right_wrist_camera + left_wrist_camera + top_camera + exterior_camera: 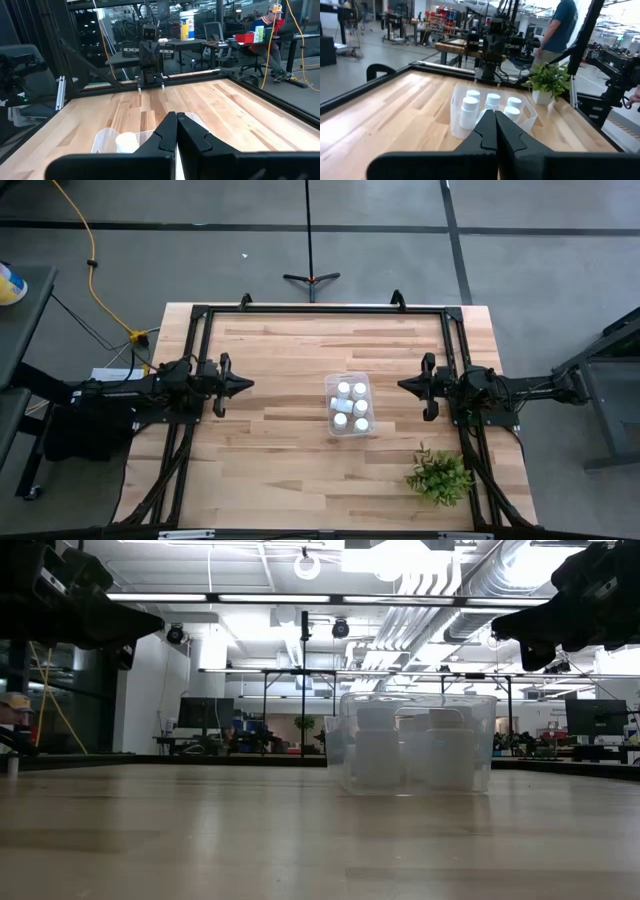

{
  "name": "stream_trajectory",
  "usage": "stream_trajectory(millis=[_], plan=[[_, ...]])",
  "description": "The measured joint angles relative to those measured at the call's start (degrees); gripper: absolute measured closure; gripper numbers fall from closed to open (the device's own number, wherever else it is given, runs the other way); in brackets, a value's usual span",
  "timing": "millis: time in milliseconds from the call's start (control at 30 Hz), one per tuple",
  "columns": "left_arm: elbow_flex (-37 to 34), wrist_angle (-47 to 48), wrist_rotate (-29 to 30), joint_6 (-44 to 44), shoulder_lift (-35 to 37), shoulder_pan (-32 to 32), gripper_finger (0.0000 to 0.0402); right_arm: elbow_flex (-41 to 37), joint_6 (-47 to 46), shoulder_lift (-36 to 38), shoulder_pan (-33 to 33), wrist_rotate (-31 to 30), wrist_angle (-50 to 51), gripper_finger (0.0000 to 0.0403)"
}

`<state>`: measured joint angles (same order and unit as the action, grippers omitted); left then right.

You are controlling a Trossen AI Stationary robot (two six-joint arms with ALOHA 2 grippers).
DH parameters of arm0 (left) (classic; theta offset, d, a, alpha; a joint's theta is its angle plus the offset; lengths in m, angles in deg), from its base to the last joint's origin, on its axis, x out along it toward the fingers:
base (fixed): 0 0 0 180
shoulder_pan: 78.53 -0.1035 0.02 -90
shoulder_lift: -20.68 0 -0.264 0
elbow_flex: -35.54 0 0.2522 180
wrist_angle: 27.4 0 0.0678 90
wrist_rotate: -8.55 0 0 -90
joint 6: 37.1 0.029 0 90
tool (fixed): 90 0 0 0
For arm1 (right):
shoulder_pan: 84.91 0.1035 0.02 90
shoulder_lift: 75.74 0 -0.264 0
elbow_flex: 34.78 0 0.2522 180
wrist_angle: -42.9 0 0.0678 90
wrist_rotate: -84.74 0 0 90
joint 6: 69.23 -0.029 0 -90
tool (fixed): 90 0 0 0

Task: Pick and place pill bottles into a basket
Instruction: Return to Home Position

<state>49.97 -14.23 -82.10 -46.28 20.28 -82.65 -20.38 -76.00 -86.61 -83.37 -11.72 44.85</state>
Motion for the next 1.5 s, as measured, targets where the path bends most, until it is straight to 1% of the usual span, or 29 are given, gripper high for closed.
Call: stream_trajectory(millis=[67, 300, 400, 533, 733, 1500], plan=[[0.0, -0.05, -0.02, 0.29, 0.02, 0.0, 0.0365, 0.0, 0.27, 0.0, -0.02, -0.01, 0.01, 0.0402], [-0.02, -0.05, -0.02, -0.06, 0.02, 0.0, 0.0268, 0.0, 0.28, 0.0, -0.02, -0.02, 0.38, 0.0402], [-0.02, -0.05, -0.03, -0.08, 0.02, 0.0, 0.0243, 0.0, 0.32, 0.0, -0.02, -0.02, 0.43, 0.0402], [-0.04, -0.05, -0.05, -0.08, 0.02, 0.0, 0.0223, 0.0, 0.28, 0.0, -0.02, -0.02, 0.43, 0.0402], [-0.05, -0.04, -0.1, -0.1, 0.02, 0.0, 0.0212, 0.0, 0.32, 0.0, -0.02, -0.02, 0.43, 0.0402], [-0.07, -0.05, -0.2, -0.11, 0.02, 0.0, 0.0211, 0.0, 0.28, 0.0, -0.02, -0.02, 0.4, 0.0402]])
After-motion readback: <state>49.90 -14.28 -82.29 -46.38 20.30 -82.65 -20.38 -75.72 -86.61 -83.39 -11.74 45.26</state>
